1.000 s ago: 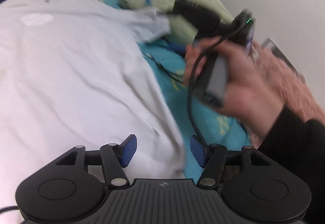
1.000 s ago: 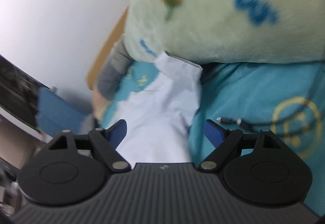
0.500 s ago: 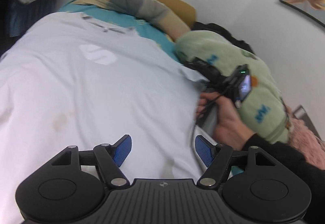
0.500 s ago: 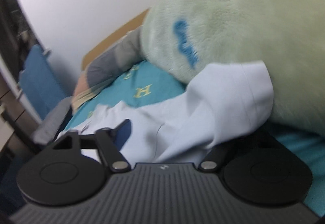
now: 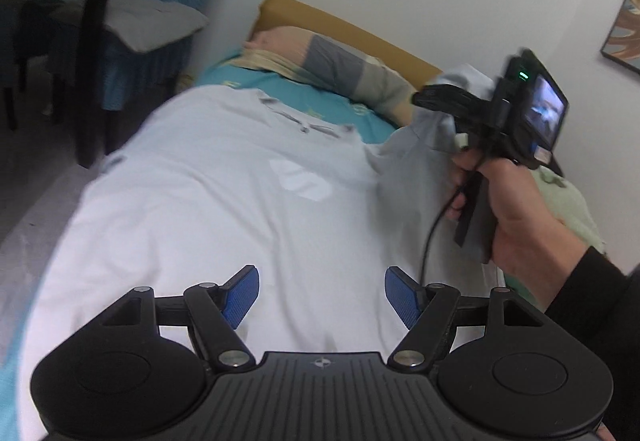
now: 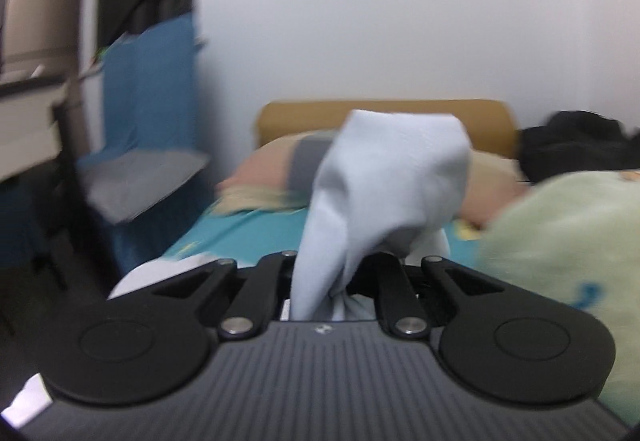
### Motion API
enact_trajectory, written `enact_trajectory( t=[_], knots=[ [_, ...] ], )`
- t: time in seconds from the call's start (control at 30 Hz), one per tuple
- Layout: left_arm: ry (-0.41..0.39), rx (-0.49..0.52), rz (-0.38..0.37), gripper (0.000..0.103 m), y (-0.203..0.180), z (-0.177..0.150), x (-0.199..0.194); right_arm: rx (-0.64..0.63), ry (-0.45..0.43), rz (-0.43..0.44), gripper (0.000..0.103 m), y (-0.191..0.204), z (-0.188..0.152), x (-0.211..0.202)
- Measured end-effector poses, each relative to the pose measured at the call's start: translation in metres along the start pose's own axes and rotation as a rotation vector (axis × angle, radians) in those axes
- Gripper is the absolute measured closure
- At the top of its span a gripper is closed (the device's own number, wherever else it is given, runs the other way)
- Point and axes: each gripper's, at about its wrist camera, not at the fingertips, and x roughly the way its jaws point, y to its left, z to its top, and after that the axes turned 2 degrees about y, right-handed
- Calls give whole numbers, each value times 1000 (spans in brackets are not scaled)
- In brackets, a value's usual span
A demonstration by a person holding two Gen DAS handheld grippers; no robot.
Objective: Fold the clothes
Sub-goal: 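Grasp the sleeve with the right gripper and fold it toward the collar, then release the folded sleeve with the right gripper onto the shirt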
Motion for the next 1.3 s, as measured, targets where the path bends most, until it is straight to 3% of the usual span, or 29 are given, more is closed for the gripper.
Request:
enact_trajectory(
  t=[0.2,0.33,0.37,0.43,0.47,0.5,0.53,0.7,0.83,1.03,1.13,1.23,1.27,1.3],
  knots=[
    [7,-78,52,31,40,2,9,-163,205,57,91,102,-46,73],
    [25,-80,31,31,41,0,16,-78,278,104,90,104,-64,99],
    [30,-80,25,31,41,-1,17,-41,289,123,87,99,-65,102],
    [39,-80,13,31,42,-2,20,18,300,159,68,89,-60,101],
    [43,-80,6,31,42,-2,22,48,306,177,49,84,-57,100],
    [48,-80,0,31,42,-3,24,68,287,194,33,79,-56,87],
    [52,-80,-6,31,42,-4,25,87,268,212,29,75,-55,73],
    [74,-81,-37,31,42,-6,33,111,193,260,28,47,-23,-21],
    [113,-65,-137,31,17,-23,25,124,164,250,28,15,-19,-114],
    [290,-35,-315,32,-45,-67,14,217,151,218,28,-32,-58,-255],
    [379,-29,-323,33,-63,-94,20,283,150,190,28,-52,-83,-297],
    [467,-23,-325,44,-80,-120,27,322,148,168,28,-69,-100,-312],
    [497,-22,-325,50,-86,-129,29,331,149,162,28,-75,-101,-312],
    [519,-22,-309,63,-87,-135,33,339,150,155,28,-80,-102,-311]
  ],
)
